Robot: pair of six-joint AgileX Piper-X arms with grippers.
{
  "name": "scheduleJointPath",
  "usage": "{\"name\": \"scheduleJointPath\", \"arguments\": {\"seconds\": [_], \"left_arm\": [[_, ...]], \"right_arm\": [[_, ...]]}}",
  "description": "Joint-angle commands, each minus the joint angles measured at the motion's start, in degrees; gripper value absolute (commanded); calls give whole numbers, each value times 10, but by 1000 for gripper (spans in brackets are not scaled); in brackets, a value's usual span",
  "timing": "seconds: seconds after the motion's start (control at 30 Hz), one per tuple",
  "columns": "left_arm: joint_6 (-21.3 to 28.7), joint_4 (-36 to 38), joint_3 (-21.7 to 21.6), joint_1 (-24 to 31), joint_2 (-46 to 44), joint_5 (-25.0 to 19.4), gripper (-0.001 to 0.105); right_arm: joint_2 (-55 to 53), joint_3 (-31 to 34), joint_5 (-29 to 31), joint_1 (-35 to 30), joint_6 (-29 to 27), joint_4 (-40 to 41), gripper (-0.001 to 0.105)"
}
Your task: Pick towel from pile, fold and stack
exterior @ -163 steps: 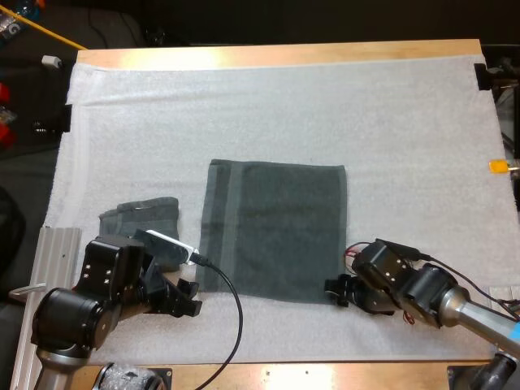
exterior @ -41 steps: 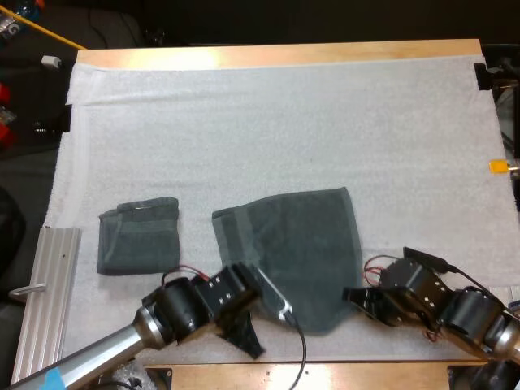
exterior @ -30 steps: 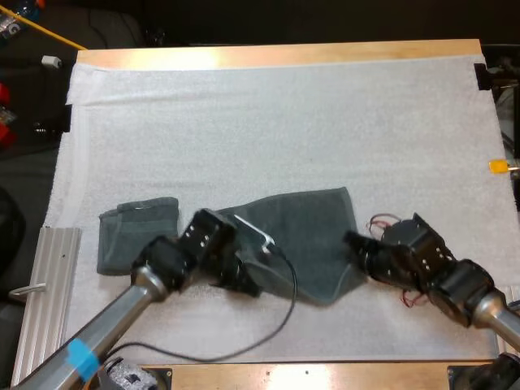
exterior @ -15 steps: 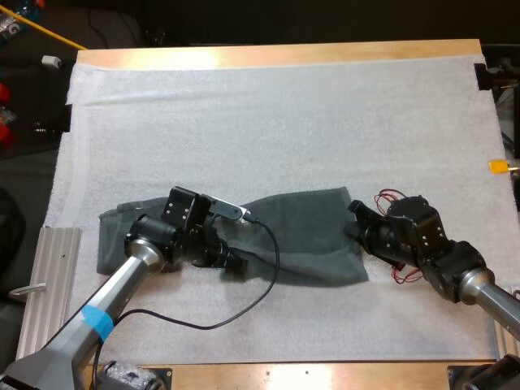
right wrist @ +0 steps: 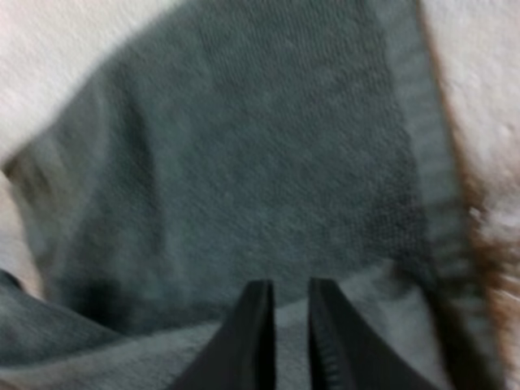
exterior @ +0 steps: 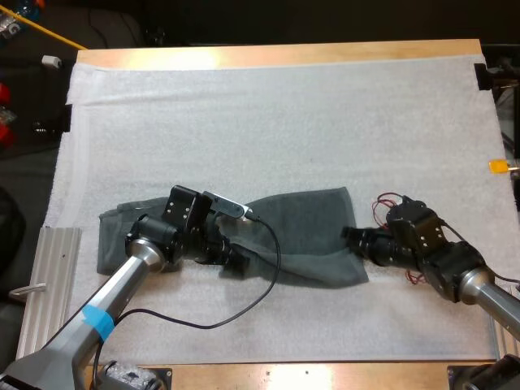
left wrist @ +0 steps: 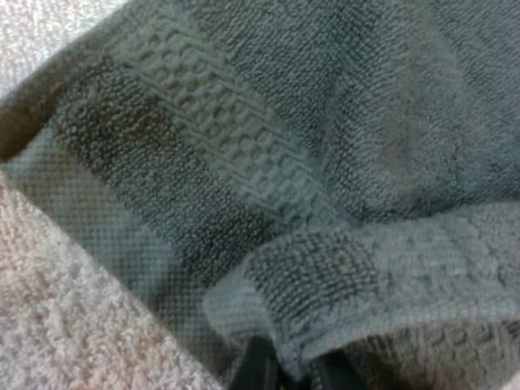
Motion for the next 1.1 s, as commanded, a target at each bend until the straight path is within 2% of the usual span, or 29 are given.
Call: {"name": "scheduleJointPath", "arguments": {"seconds": [0.0, 0.07, 0.17, 0.47, 0.7, 0.8, 0.97, 1.07], "left_arm": [[0, 4, -3, 0, 0, 3, 0], [0, 7, -3, 0, 0, 3, 0], [0, 8, -3, 0, 0, 3, 0], [0, 16, -3, 0, 0, 3, 0], [0, 32, -3, 0, 0, 3, 0], [0, 35, -3, 0, 0, 3, 0], [0, 41, -3, 0, 0, 3, 0], [0, 41, -3, 0, 0, 3, 0]], "right_arm": [[-2, -4, -3, -2, -30, 27, 30], [-2, -4, -1, -2, -52, 46, 37], [-2, -4, 1, -2, -61, 51, 40], [32, -4, -6, 2, -61, 52, 40], [67, -4, -49, 2, -83, 42, 39], [71, -4, -78, 2, -94, 21, 28], [70, -4, -79, 2, -94, -4, 8], [70, -4, -79, 2, -95, -5, 0]]}}
